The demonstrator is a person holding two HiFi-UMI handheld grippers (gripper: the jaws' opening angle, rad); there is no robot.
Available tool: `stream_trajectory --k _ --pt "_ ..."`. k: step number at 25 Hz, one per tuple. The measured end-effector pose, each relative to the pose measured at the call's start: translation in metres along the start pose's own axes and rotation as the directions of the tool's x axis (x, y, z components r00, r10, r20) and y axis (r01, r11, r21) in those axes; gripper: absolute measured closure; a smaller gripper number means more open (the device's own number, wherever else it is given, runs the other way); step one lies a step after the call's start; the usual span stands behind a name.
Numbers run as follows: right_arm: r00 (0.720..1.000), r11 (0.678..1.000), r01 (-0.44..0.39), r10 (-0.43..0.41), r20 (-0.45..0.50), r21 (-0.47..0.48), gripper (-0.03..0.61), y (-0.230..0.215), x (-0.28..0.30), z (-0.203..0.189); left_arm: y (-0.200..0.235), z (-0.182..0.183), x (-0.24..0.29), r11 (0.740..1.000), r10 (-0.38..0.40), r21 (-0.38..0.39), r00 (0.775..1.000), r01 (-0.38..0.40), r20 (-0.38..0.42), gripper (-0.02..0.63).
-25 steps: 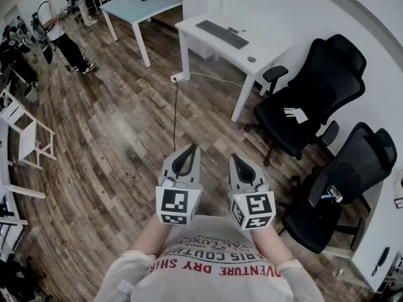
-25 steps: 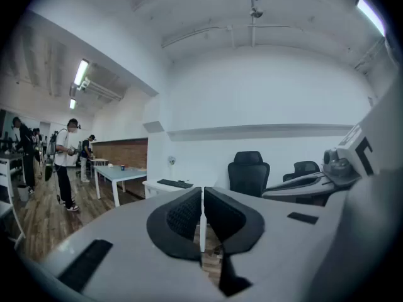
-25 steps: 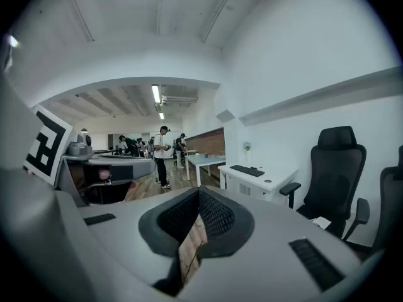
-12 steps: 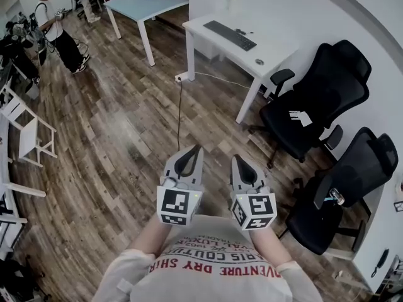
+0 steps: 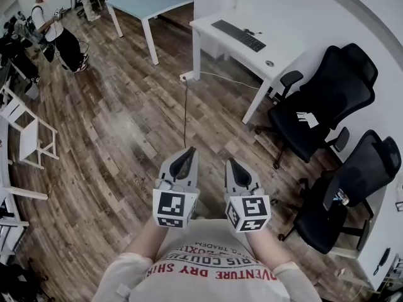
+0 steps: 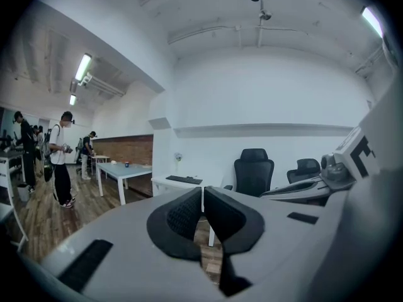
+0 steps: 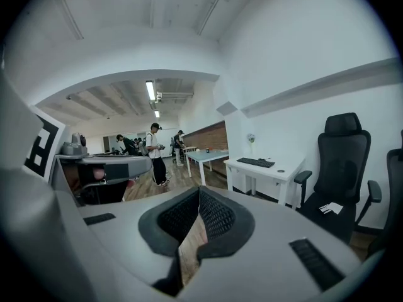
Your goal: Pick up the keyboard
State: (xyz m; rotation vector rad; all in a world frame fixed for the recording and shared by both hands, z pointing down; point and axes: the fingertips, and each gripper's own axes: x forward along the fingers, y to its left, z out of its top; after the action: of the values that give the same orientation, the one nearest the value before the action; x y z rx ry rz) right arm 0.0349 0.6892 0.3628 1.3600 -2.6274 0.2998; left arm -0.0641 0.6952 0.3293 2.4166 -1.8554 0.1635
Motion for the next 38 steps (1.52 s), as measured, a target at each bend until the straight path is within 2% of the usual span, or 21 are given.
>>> stream_trajectory --k 7,10,15,20,26,34,38 --pt "0.997 1.0 0.012 -0.012 -0.073 -0.003 0.554 -0.017 0.033 -0.012 0.034 -0.023 0.019 0.996 0.04 -0.073 0.998 -0.044 -0.053 0.583" --pt "0.998 1.0 0.005 -0.005 -0.068 -0.005 0.554 -0.034 0.055 -0.004 0.048 -0.021 0.042 0.991 0.049 -0.124 0.998 -0.054 -0.05 0.583" --pt "0.997 1.0 -0.026 0.025 -0.07 -0.015 0.554 -0.066 0.105 0.012 0.076 -0.01 0.092 0.987 0.123 -0.101 0.991 -0.128 -0.053 0.583" --pt "0.996 0.997 -0.07 0.068 -0.061 -0.041 0.554 -0.109 0.158 0.038 0.09 0.003 0.155 0.979 0.165 -0.109 0.984 -0.171 -0.063 0.583" --pt "0.995 0.996 -0.085 0.083 -0.056 -0.039 0.554 -0.173 0.218 0.057 0.096 0.008 0.233 0.973 0.199 -0.106 0.978 -0.205 -0.071 0.583" --pt "0.992 0.996 -0.091 0.09 -0.086 -0.006 0.554 -0.22 0.268 0.062 0.1 0.009 0.304 0.977 0.198 -0.059 0.974 -0.205 -0.113 0.583" --pt "0.992 0.997 -0.072 0.072 -0.106 0.0 0.554 -0.237 0.293 0.059 0.11 0.007 0.336 0.981 0.177 -0.065 0.977 -0.185 -0.116 0.583"
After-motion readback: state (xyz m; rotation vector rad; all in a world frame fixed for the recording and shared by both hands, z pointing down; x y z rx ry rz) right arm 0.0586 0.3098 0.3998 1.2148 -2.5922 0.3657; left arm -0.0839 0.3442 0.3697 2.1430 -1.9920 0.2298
